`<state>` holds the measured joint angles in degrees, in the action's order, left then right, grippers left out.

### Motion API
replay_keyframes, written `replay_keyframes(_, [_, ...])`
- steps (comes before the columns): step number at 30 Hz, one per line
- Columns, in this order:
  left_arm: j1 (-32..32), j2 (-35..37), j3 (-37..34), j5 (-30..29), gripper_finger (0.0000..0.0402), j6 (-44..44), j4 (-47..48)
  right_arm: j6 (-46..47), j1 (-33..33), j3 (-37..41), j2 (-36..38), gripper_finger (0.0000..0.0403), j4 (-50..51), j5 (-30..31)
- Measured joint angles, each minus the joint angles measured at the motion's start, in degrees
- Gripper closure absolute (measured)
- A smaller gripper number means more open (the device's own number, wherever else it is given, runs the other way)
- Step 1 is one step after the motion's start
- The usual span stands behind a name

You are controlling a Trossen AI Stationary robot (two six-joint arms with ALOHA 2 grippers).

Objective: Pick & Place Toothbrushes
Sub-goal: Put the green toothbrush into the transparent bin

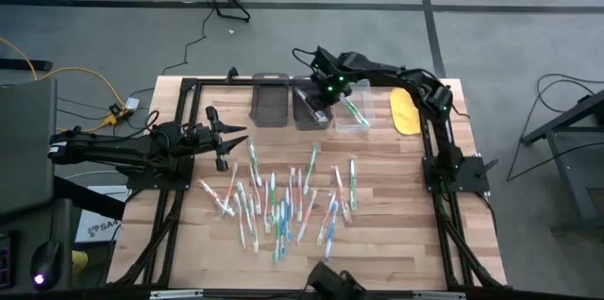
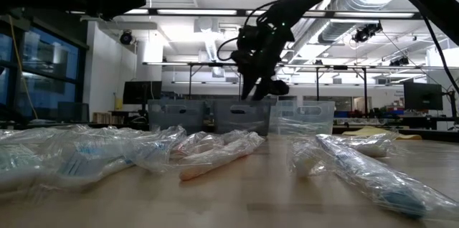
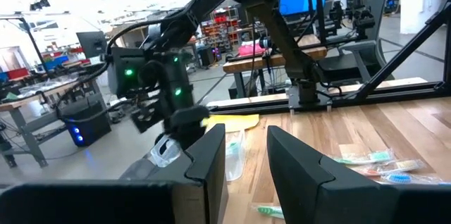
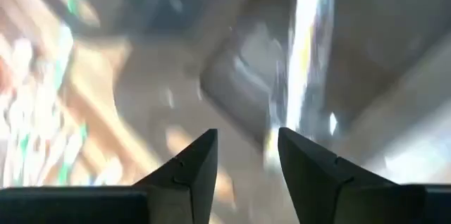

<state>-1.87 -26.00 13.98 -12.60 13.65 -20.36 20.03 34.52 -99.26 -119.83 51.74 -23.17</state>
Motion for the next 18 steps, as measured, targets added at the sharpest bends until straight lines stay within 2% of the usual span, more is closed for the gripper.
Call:
replay_keyframes(3, [0.0, 0.0, 0.0, 0.0, 0.0300, 0.0, 0.0, -0.6, -0.8, 0.0, 2.4, 0.0260, 7.3, 1.7])
replay_keyframes(12, [0.0, 0.0, 0.0, -0.2, 0.0300, 0.0, 0.0, 4.1, -10.1, -0.1, 12.5, 0.0277, 15.1, 22.1])
replay_keyframes(16, [0.0, 0.0, 0.0, -0.2, 0.0300, 0.0, 0.0, 7.7, -16.5, -0.1, 13.7, 0.0285, 19.3, 31.8])
replay_keyframes(18, [0.0, 0.0, 0.0, -0.2, 0.0300, -0.2, 0.1, 9.9, -19.4, 0.0, 13.7, 0.0289, 21.3, 34.7])
